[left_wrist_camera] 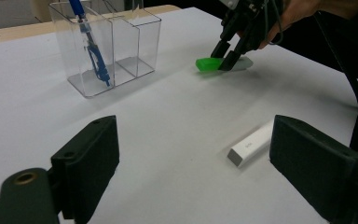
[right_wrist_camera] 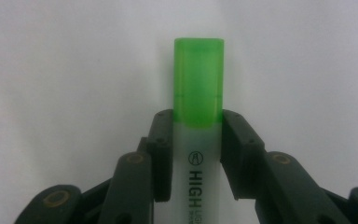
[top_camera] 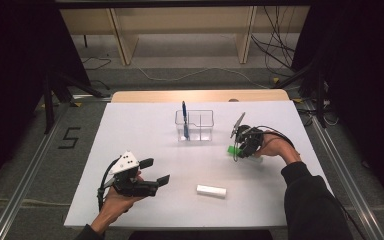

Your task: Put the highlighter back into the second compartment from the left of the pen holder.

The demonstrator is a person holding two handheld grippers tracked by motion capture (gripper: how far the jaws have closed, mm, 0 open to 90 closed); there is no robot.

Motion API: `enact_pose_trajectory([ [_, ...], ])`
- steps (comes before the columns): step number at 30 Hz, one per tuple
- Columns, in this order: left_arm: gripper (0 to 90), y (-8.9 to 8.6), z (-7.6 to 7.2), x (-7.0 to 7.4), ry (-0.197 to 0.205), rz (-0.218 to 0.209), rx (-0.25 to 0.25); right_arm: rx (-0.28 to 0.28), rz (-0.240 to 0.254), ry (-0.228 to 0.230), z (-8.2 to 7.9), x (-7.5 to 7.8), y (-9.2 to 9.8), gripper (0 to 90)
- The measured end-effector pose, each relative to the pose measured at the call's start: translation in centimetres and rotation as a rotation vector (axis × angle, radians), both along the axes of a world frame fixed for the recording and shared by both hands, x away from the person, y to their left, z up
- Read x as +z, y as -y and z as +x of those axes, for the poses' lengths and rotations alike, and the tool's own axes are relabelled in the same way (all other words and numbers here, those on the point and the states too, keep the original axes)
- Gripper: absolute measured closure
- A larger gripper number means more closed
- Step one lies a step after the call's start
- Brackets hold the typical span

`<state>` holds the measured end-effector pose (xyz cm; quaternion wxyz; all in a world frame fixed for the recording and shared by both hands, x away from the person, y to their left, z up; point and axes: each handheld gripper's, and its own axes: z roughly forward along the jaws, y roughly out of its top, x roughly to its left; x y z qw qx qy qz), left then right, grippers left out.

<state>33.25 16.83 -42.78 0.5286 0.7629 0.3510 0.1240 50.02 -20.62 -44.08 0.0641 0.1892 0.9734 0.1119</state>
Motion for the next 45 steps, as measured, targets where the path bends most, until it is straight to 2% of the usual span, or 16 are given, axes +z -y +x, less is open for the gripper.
enact_pose_trajectory([
  [4,15.2,0.0,0.0,0.0,0.003,-0.010,0.009,-0.019,0.064,0.048,-0.2,1.2,0.5,67.4],
  [12,15.2,-0.2,0.0,0.0,0.005,-0.015,0.018,-0.116,0.210,0.140,-0.4,3.3,0.7,67.4],
  [15,15.2,-0.3,0.0,0.0,0.009,-0.021,0.025,-0.135,0.240,0.166,-0.5,3.6,0.4,67.3],
  [19,15.2,-0.3,0.1,-0.1,0.013,-0.024,0.032,-0.180,0.317,0.186,-0.5,4.0,0.3,67.3],
  [21,15.2,-0.3,0.1,-0.2,0.002,-0.027,0.028,-0.202,0.352,0.187,-0.7,4.1,0.3,67.3],
  [24,15.2,-0.2,0.2,-0.4,-0.003,-0.024,0.025,-0.214,0.394,0.200,-0.8,4.2,0.3,67.3],
  [27,15.2,-0.3,0.1,-0.4,0.002,-0.030,0.026,-0.252,0.465,0.229,-0.9,4.4,0.4,67.3],
  [35,15.2,-0.4,0.1,-0.3,0.007,-0.052,0.038,-0.324,0.605,0.298,-1.4,5.0,-0.1,67.3],
  [37,15.2,-0.5,0.1,-0.3,0.010,-0.056,0.041,-0.331,0.632,0.310,-1.5,5.2,-0.4,67.3],
  [41,15.2,-0.5,0.1,-0.3,0.013,-0.058,0.043,-0.327,0.650,0.341,-1.5,5.4,-1.3,67.3],
  [45,15.2,-0.5,0.1,-0.3,0.014,-0.058,0.043,-0.318,0.671,0.353,-1.7,5.5,-2.1,67.3],
])
